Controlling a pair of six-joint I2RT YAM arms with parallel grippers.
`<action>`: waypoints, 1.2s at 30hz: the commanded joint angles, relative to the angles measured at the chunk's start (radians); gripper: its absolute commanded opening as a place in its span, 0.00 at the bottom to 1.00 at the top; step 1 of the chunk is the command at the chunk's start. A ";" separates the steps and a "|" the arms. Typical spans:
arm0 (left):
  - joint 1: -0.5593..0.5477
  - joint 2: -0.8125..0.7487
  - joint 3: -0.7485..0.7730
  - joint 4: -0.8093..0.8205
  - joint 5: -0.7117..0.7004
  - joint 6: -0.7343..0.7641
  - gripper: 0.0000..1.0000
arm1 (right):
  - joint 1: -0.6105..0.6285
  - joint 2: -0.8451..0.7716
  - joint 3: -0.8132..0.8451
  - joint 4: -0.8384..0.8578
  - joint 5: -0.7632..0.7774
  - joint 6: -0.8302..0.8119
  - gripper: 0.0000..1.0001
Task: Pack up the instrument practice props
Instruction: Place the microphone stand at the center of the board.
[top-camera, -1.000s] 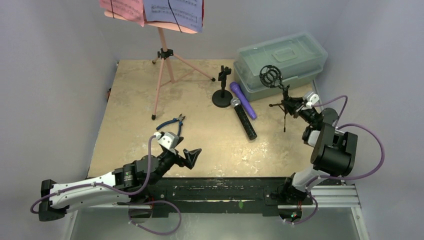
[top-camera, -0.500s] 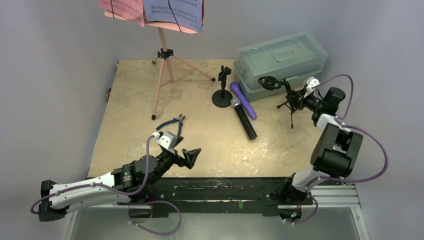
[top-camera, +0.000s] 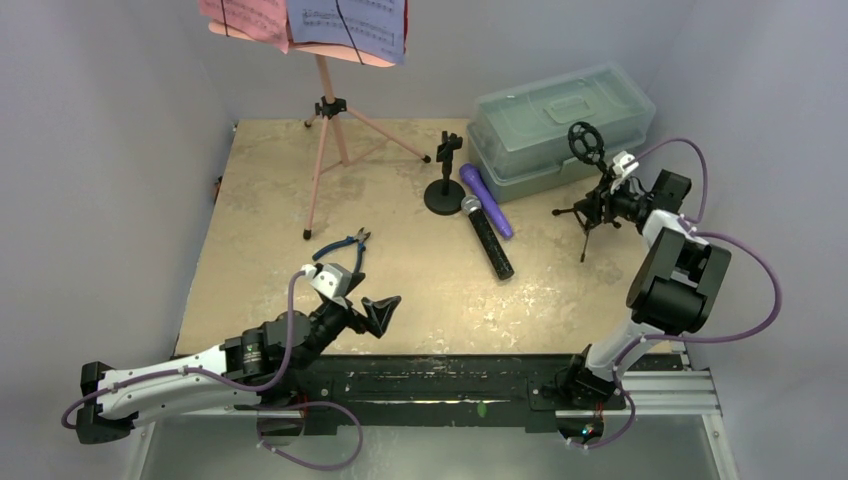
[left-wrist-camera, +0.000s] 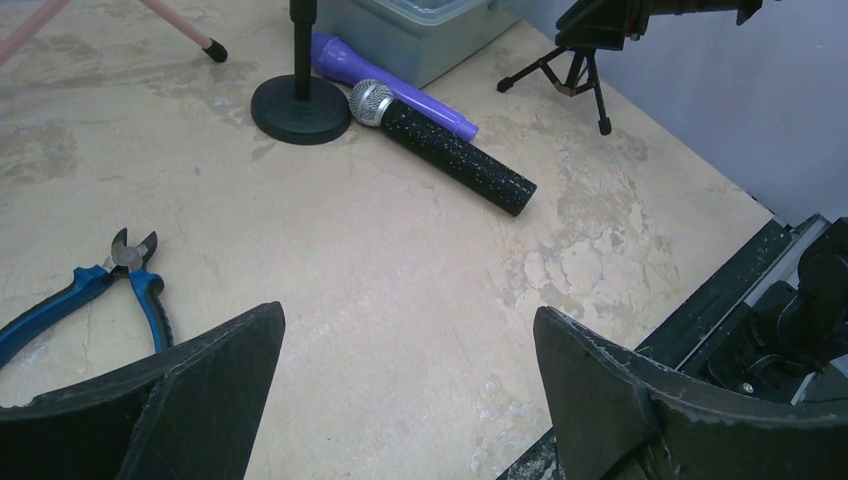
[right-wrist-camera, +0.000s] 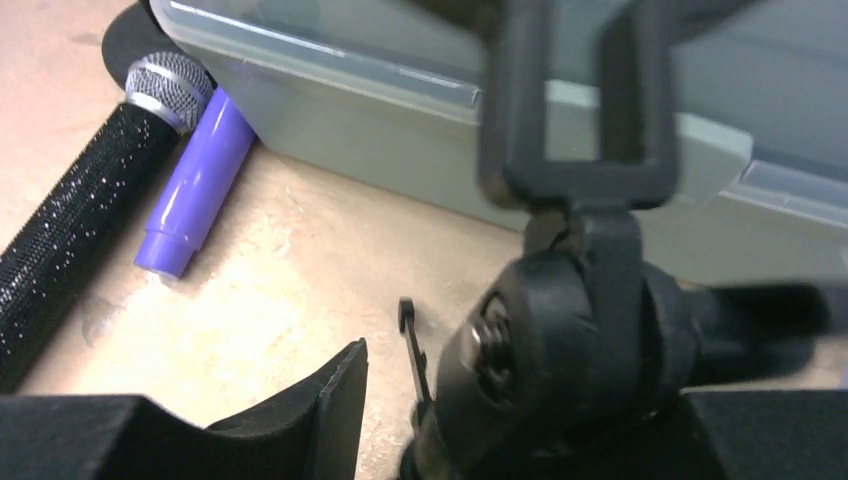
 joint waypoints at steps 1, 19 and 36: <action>0.000 0.006 0.015 0.020 0.000 -0.009 0.95 | 0.004 0.016 0.031 -0.160 0.046 -0.156 0.50; 0.000 0.019 0.030 0.021 0.011 -0.001 0.95 | -0.076 -0.066 0.010 -0.314 0.058 -0.316 0.98; 0.000 0.048 0.062 0.019 -0.027 -0.040 0.96 | -0.134 -0.388 -0.079 -0.745 0.163 -0.466 0.99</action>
